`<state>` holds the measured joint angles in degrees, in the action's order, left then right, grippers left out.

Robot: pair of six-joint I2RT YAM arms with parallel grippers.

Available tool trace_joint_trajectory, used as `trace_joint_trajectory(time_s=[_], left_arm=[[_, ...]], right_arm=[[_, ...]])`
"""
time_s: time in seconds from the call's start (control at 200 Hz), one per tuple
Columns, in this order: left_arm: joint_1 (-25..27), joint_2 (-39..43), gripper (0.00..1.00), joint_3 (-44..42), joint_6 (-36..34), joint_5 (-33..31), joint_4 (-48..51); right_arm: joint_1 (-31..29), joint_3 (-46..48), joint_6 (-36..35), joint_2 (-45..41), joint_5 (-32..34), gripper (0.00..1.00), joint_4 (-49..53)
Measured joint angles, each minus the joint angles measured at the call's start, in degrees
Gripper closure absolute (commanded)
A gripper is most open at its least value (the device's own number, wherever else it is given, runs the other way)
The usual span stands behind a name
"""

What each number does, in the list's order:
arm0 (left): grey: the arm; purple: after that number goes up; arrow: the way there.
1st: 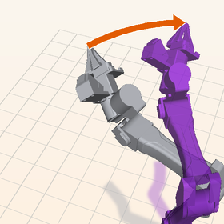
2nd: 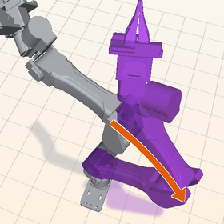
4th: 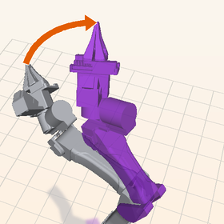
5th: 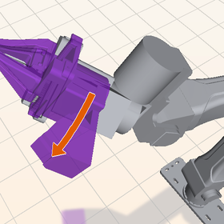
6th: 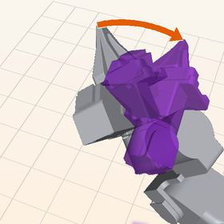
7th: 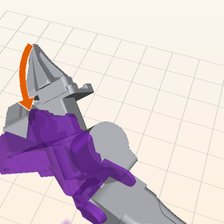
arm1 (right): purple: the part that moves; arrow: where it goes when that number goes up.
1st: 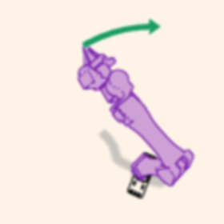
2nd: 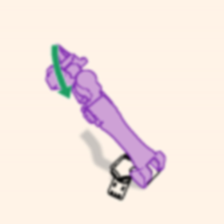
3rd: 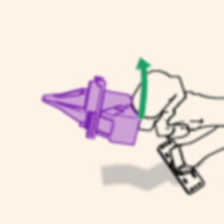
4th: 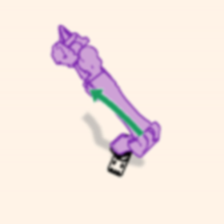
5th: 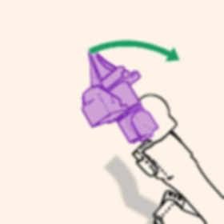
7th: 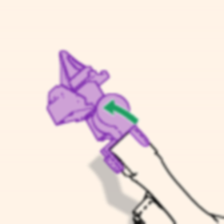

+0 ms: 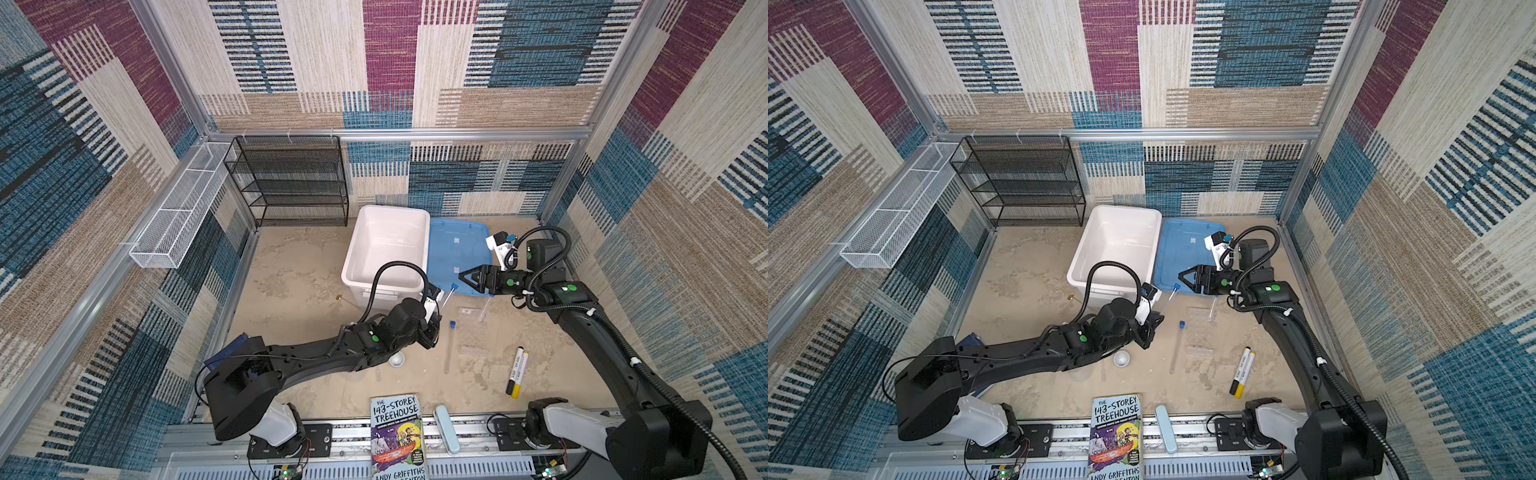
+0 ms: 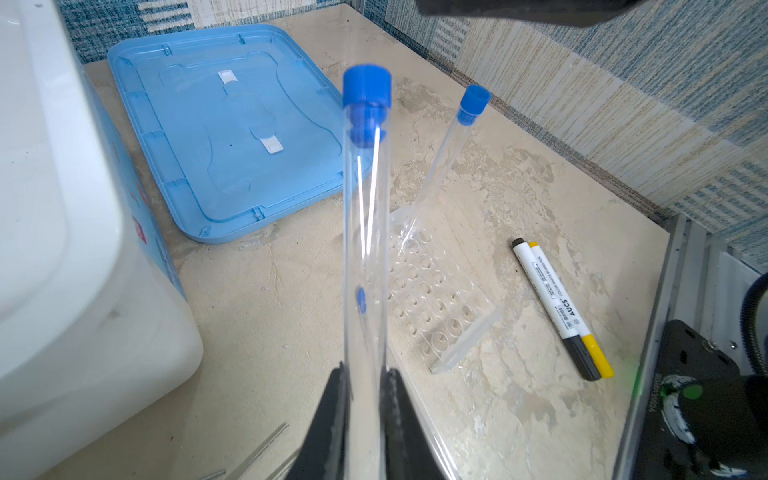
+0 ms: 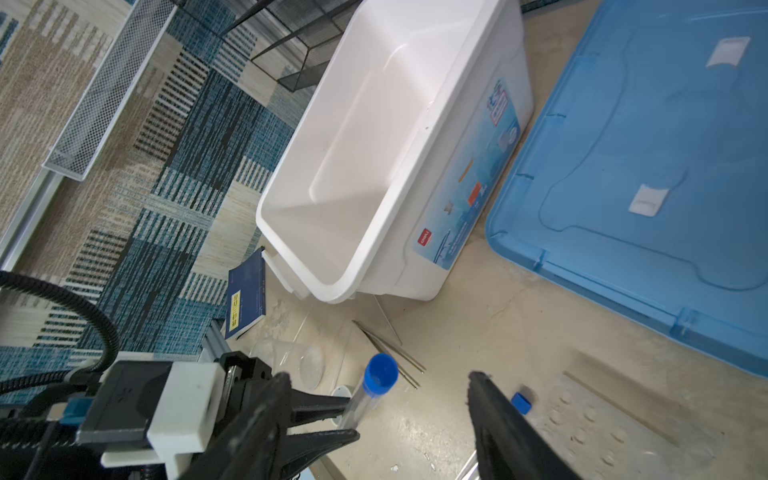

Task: Organize the chemistry lab equipment
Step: 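Lift the second tube with the left gripper while the right gripper grasps its cap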

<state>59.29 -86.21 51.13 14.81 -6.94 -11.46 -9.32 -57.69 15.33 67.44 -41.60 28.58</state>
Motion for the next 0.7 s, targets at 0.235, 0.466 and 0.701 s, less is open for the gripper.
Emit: trace_joint_trajectory(time_s=[0.235,0.466,0.701], left_arm=[[0.1,0.9,0.87,-0.7,-0.2,0.0,-2.1],[0.1,1.1,0.87,-1.1,-0.2,0.0,-2.9],[0.1,1.1,0.86,-1.2,-0.2,0.0,-3.0]], right_arm=[[-4.1,1.3,1.4,2.0,-0.5,0.5,-1.4],[-4.9,1.5,2.7,2.5,-0.9,0.61,-3.5],[-4.9,2.0,3.1,2.5,-1.5,0.71,-4.6]])
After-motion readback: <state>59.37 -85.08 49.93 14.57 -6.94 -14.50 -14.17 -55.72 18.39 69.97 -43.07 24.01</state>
